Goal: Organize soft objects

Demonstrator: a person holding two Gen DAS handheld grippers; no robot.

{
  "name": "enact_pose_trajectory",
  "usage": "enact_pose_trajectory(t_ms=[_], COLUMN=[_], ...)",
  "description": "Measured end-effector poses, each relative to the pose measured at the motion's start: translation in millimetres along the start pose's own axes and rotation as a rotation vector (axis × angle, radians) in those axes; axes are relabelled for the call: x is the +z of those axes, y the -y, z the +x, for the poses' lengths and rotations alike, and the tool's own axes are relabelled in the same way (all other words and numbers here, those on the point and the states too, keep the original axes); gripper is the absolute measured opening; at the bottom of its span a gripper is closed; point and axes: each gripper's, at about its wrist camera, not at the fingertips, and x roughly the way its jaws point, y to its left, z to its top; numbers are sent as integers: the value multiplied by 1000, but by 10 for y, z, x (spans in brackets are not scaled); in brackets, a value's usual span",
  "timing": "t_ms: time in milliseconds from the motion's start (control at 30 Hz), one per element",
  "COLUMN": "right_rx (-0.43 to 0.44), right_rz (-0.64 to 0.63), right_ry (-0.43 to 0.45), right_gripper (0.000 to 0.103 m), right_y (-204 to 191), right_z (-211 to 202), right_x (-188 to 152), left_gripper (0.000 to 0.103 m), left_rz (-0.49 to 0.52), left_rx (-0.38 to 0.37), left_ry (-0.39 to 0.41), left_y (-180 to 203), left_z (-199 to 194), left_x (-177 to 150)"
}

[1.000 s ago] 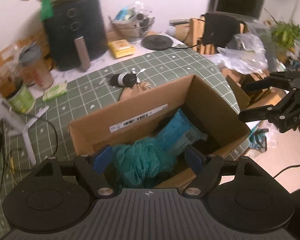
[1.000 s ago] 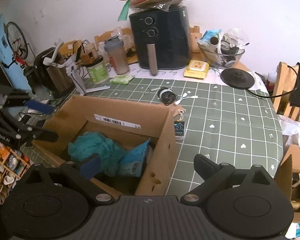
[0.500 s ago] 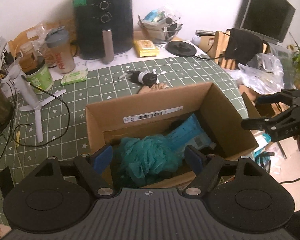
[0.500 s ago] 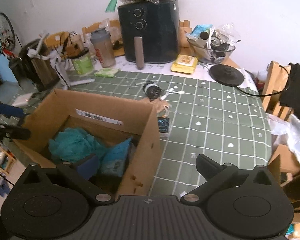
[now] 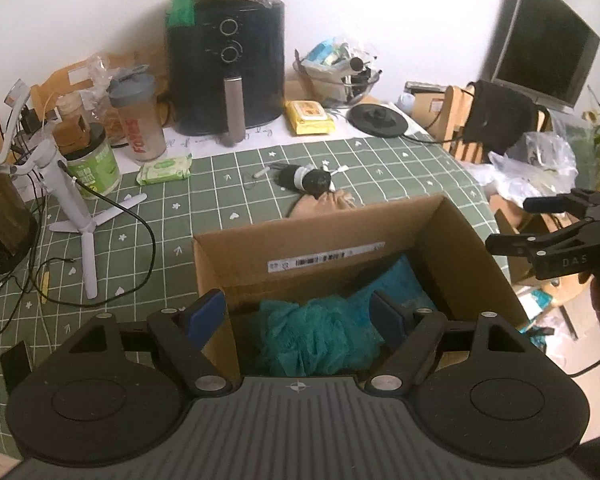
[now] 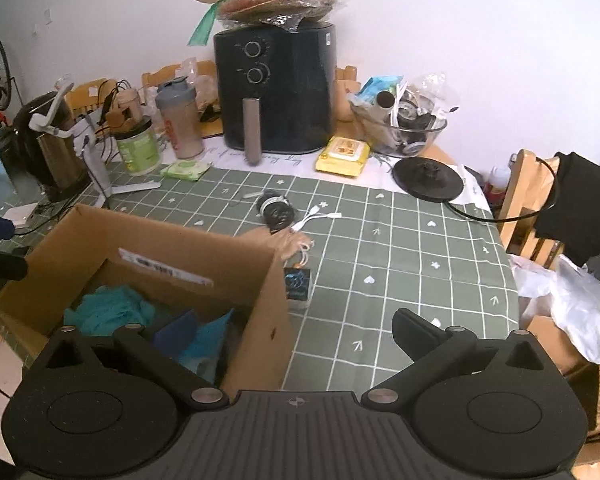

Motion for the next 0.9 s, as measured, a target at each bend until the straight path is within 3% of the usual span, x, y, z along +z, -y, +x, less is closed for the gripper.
enact_pose_trajectory(t_ms=[267, 467, 900], right_rx=[42, 154, 125], right_rz=[19, 73, 71], right_ry=[-25, -17, -57], right_gripper=[103, 103, 103], right_y=[55, 82, 183], right_z=[91, 140, 453], right_x=[111, 239, 495], left_gripper=[79, 79, 79], left_rz=[-15, -15, -44], left_rx=[-15, -36, -62], left_ry=[-1, 8, -18], left_y=[-128, -215, -453], left_z=[85, 131, 297], left_x=[65, 117, 238])
